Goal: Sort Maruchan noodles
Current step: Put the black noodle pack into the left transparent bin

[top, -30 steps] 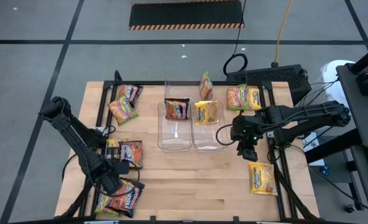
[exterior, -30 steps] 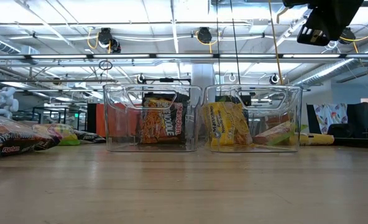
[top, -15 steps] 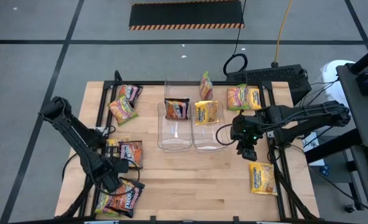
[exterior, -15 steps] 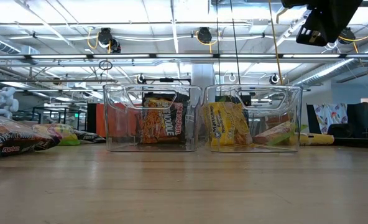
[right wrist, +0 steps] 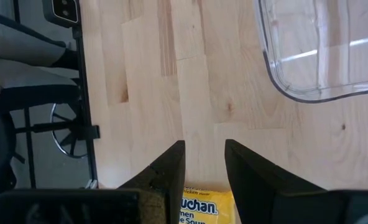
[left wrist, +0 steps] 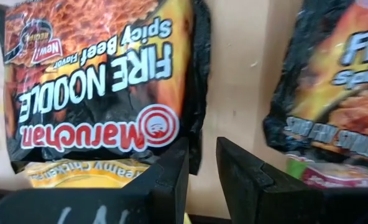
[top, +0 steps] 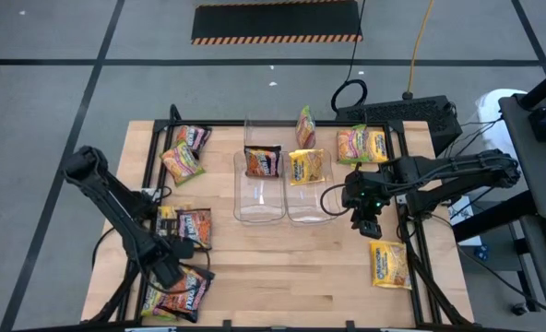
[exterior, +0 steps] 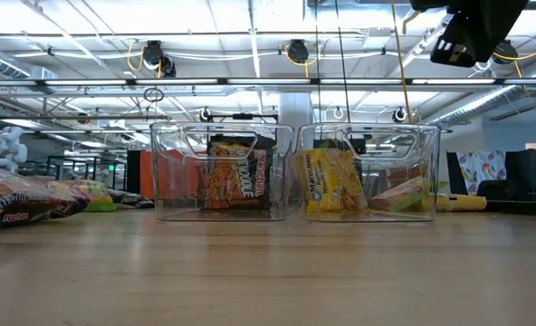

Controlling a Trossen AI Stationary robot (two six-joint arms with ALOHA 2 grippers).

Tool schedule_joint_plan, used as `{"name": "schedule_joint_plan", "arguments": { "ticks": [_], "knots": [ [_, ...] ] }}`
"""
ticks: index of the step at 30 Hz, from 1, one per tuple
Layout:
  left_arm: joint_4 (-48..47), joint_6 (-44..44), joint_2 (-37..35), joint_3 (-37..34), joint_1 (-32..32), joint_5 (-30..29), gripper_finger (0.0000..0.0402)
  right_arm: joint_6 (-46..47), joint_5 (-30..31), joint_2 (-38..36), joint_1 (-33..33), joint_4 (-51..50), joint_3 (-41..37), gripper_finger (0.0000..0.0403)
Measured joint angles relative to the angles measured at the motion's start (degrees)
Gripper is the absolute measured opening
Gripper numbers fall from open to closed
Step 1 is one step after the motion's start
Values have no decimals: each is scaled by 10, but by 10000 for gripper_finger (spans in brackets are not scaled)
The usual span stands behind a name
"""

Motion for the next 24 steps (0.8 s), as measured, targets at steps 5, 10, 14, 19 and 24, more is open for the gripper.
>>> {"name": "schedule_joint_plan", "arguments": {
  "ticks": [5, 10, 14, 19, 24],
  "knots": [
    [0, 0, 28, 0, 0, 0, 90, -1, 0, 0, 0, 0, 0, 109],
    [0, -6, 48, 0, 0, 1, 90, -1, 0, 0, 0, 0, 0, 109],
    [-1, -9, 56, 0, 0, 1, 90, -1, 0, 0, 0, 0, 0, 109],
    [-1, -27, 58, 0, 0, 1, 90, -1, 0, 0, 0, 0, 0, 109],
    [-8, -58, 58, 0, 0, 1, 90, -2, 0, 0, 0, 0, 0, 109]
  ]
}}
